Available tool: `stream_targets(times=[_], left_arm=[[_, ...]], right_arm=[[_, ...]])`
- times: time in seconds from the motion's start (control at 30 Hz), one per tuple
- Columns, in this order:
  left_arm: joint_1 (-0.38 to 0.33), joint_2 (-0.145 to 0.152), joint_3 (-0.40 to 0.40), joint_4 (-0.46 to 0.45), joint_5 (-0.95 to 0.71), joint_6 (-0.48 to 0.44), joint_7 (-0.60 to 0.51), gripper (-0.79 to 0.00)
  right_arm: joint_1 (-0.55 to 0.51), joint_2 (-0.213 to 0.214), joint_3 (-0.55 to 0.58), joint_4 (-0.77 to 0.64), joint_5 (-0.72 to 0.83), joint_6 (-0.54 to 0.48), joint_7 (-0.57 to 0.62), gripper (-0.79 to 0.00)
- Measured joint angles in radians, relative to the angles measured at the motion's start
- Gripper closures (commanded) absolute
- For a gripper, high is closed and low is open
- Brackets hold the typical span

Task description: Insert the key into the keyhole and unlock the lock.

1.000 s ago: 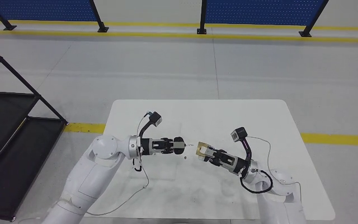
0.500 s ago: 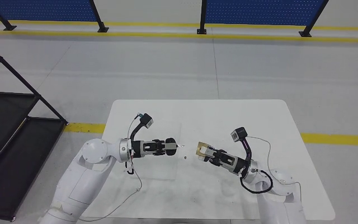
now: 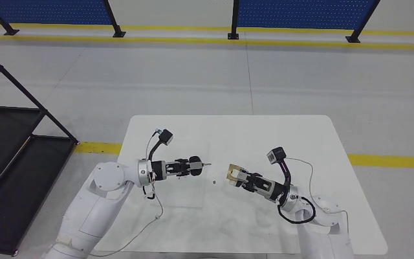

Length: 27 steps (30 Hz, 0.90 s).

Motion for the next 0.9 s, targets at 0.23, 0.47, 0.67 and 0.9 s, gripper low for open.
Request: stream_targets(times=[0.23, 0.47, 0.67, 0.9], left_arm=[[0.015, 0.006, -0.015, -0.005, -0.019, -0.021, -0.02, 0.0], [0.033, 0.012, -0.025, -0.007, -0.084, -0.063, -0.091, 0.0], [0.047, 0.017, -0.028, -0.002, -0.142, -0.089, -0.152, 0.0], [0.063, 0.023, -0.035, -0.001, -0.196, -0.119, -0.217, 0.0]], right_arm=[[0.009, 0.012, -0.023, -0.011, 0.001, 0.016, 0.029, 0.0], [0.038, 0.037, -0.034, -0.01, 0.041, 0.071, 0.177, 0.0], [0.052, 0.056, -0.05, -0.002, 0.084, 0.103, 0.25, 0.0], [0.056, 0.075, -0.073, -0.015, 0.124, 0.136, 0.294, 0.0]])
